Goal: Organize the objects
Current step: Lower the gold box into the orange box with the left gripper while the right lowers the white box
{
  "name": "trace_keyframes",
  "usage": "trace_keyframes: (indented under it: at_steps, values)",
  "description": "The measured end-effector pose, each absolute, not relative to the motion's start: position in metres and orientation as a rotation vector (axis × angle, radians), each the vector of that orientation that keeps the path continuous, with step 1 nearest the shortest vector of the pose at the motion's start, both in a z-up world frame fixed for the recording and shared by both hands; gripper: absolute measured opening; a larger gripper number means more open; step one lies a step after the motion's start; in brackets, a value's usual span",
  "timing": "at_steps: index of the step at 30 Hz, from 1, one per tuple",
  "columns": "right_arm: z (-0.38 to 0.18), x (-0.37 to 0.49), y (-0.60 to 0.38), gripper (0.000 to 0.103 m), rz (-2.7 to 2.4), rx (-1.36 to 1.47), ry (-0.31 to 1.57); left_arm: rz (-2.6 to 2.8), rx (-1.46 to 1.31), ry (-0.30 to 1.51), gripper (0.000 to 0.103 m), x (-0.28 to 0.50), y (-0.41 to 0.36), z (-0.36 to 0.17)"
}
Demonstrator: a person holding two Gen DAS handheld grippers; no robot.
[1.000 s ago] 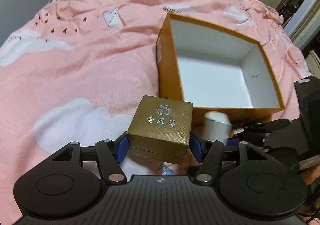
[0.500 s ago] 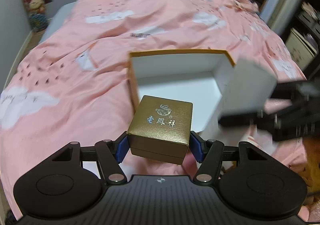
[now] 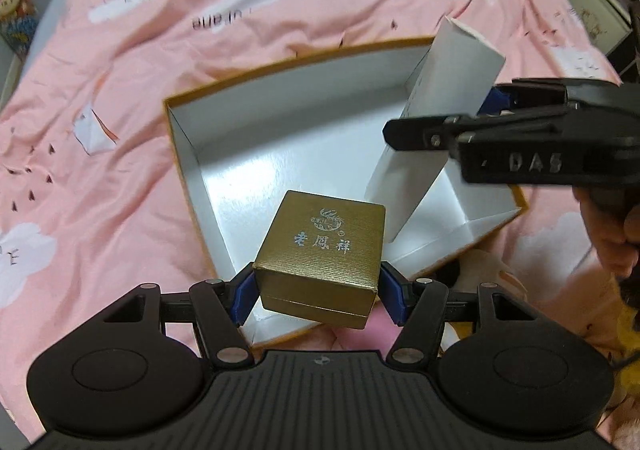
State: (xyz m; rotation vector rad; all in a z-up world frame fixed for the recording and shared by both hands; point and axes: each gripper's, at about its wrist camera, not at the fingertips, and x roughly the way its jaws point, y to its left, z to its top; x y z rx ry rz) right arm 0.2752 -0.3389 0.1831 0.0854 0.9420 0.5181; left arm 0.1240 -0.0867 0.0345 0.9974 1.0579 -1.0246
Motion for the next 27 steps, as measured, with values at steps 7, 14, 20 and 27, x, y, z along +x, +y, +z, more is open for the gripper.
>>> trace_keyframes:
  at_steps: [7, 14, 20, 27]
  values:
    - [0.156, 0.282, -0.338, 0.061, 0.558, 0.085, 1.05, -0.91, 1.09, 1.181, 0.071, 0.14, -0.106, -0.005]
    - [0.123, 0.303, -0.329, 0.061, 0.549, 0.08, 1.14, -0.763, 1.108, 1.304, 0.072, 0.156, -0.121, -0.039]
    - [0.103, 0.316, -0.329, 0.061, 0.565, 0.112, 1.203, -0.687, 1.167, 1.402, 0.069, 0.167, -0.132, -0.061]
    - [0.095, 0.324, -0.329, 0.061, 0.6, 0.183, 1.214, -0.724, 1.225, 1.381, 0.078, 0.162, -0.139, -0.066]
